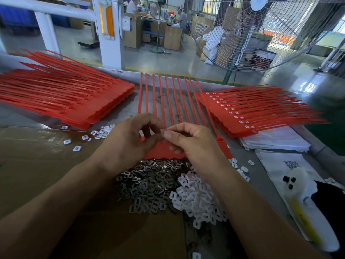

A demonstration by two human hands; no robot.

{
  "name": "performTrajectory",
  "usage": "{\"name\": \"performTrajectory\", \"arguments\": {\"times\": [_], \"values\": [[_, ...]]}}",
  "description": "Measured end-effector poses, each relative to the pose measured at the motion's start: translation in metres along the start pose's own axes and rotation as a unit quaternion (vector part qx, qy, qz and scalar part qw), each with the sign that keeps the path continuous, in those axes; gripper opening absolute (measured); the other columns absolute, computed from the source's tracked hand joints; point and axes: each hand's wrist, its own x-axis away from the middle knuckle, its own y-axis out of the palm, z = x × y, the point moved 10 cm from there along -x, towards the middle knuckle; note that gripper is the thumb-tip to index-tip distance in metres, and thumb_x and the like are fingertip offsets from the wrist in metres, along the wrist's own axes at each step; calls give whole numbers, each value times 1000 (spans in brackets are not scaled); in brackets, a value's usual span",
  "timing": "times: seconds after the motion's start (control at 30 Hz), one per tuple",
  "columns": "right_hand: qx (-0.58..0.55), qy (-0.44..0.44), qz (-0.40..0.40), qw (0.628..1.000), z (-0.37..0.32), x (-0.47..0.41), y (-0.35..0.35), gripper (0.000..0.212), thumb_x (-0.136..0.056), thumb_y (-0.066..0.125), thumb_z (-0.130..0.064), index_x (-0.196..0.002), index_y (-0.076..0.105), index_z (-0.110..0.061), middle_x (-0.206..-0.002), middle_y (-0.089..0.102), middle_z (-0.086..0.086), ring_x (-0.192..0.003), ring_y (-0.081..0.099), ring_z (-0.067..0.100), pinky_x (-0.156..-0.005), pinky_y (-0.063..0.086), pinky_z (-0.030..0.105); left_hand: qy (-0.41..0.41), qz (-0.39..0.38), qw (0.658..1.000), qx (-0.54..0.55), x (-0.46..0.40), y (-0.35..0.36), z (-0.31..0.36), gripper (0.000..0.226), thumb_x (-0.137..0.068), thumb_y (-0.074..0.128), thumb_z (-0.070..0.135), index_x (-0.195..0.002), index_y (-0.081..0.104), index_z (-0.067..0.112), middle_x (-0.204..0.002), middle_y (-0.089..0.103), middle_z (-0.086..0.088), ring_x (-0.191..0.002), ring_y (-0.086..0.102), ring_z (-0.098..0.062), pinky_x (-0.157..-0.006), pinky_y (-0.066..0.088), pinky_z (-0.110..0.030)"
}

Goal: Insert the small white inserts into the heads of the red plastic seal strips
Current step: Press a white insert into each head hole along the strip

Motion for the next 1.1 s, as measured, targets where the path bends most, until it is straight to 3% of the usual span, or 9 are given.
{"name": "performTrajectory", "arguments": {"times": [0.1, 0.3, 0.53, 0.73, 0.9, 1.1], "values": [[-11, 2, -5, 1000, 2, 0, 1, 6, -96, 72, -24, -97, 76, -20, -90, 79, 0, -70, 65, 3, -65, 52, 18, 30, 4, 999, -15, 0, -3, 6, 17, -86, 73, 27, -101, 67, 32, -89, 65, 17, -82, 63, -7, -68, 46, -14], [21, 6, -21, 1000, 0, 0, 4, 11, -101, 65, -23, -98, 75, -21, -80, 76, -8, -69, 64, 1, -67, 51, 20, 83, -3, 995, -64, 0, -3, 14, 17, -87, 75, 20, -101, 68, 27, -93, 59, 20, -85, 62, -9, -71, 43, -11], [28, 6, -19, 999, -2, 2, 4, 14, -102, 63, -28, -100, 75, -20, -89, 78, -3, -72, 64, 2, -71, 50, 22, 114, 9, 989, -94, 0, -7, 23, 15, -87, 76, 22, -101, 72, 23, -93, 61, 14, -86, 61, -9, -75, 48, -24], [65, -14, 26, 997, -7, 3, -5, 18, -102, 62, -40, -99, 74, -26, -89, 78, -10, -75, 65, 0, -78, 49, 27, 25, 62, 986, -152, -3, -19, -3, 10, -84, 77, 30, -93, 75, 27, -93, 64, 13, -89, 55, -9, -86, 41, -31], [81, -18, 22, 996, -7, 4, -2, 14, -102, 64, -34, -97, 74, -27, -87, 78, -10, -73, 65, -2, -74, 50, 22, -68, 40, 977, -198, -1, -16, -35, 8, -85, 74, 40, -92, 71, 41, -100, 59, 17, -105, 48, -10, -93, 27, -34], [88, -21, 20, 996, -8, 4, 0, 12, -101, 64, -33, -98, 74, -27, -86, 77, -11, -72, 65, -3, -71, 50, 18, -125, 21, 963, -239, -2, -13, -54, 7, -85, 73, 47, -90, 72, 42, -105, 61, 16, -114, 46, -14, -93, 21, -34]]}}
